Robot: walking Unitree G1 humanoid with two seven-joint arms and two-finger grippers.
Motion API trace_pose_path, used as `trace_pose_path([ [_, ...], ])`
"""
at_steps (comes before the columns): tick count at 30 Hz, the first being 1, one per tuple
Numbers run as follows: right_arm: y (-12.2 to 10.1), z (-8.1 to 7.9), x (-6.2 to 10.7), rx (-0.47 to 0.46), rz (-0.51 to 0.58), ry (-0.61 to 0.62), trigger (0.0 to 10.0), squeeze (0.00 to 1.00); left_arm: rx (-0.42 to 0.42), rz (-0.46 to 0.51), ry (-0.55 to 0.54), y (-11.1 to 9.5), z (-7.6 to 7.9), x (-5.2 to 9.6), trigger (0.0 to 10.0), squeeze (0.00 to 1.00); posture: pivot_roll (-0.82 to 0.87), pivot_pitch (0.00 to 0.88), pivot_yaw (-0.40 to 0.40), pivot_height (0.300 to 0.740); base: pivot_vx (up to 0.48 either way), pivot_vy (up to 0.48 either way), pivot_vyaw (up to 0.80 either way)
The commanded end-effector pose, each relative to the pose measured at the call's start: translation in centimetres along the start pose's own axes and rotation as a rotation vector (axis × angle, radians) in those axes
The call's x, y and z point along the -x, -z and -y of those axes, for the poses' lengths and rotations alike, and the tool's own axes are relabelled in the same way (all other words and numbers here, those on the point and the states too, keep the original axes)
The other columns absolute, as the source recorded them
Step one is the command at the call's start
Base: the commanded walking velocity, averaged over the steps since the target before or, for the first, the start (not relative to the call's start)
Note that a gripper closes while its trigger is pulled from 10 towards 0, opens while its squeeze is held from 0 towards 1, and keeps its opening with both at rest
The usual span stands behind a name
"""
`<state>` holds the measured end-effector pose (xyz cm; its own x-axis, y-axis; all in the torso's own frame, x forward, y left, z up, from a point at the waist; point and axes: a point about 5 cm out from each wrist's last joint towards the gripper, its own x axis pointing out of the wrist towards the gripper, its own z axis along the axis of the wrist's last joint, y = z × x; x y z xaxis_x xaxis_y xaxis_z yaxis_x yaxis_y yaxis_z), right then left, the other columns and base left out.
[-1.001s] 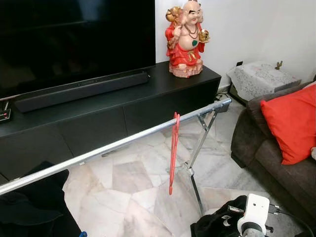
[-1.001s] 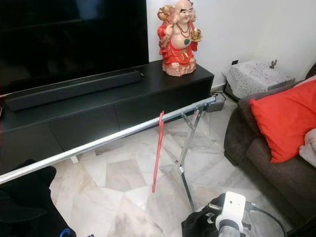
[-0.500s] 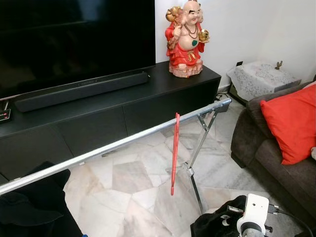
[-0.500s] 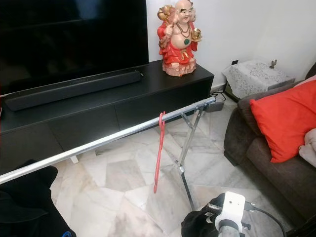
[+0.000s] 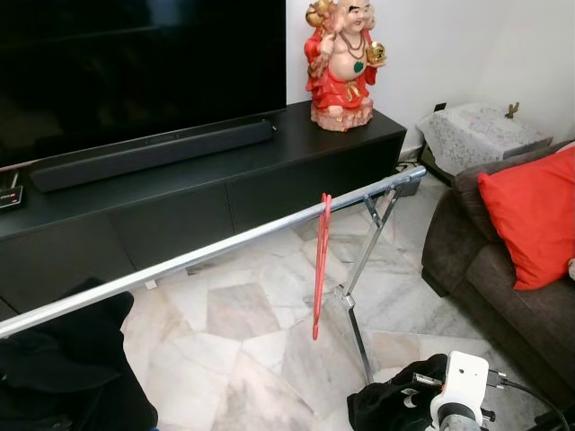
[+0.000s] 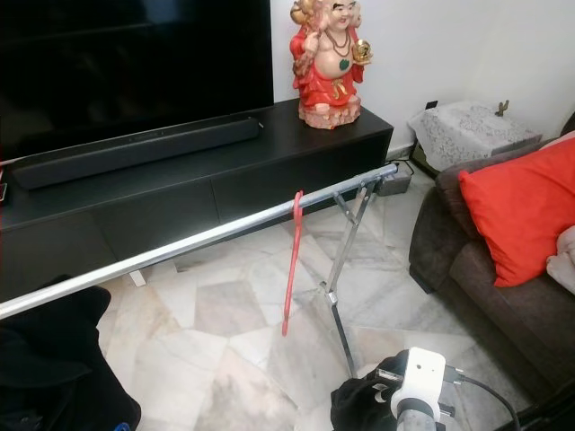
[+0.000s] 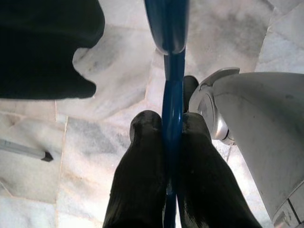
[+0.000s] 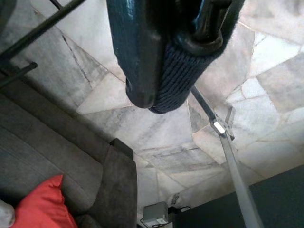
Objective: Hang hanger
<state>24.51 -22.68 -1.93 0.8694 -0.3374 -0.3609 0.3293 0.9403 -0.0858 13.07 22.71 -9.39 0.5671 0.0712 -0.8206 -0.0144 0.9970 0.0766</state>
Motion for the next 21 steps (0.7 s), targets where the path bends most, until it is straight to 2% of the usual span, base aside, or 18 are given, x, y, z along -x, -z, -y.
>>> trace_pose_path([
  [1,0.04,-0.23,0.04,0.0,-0.002,-0.006,10.0,0.0,-0.003,-0.022,-0.018,0.79,-0.47,0.28,10.0,0.0,0.15,0.047,0.015,0.74,-0.27,0.0,0.0],
  [21,0.15,-0.33,0.12,-0.002,-0.005,-0.011,10.0,0.0,-0.009,-0.027,-0.02,0.88,-0.87,0.37,10.0,0.0,0.15,0.042,0.017,0.74,-0.277,0.0,0.0],
])
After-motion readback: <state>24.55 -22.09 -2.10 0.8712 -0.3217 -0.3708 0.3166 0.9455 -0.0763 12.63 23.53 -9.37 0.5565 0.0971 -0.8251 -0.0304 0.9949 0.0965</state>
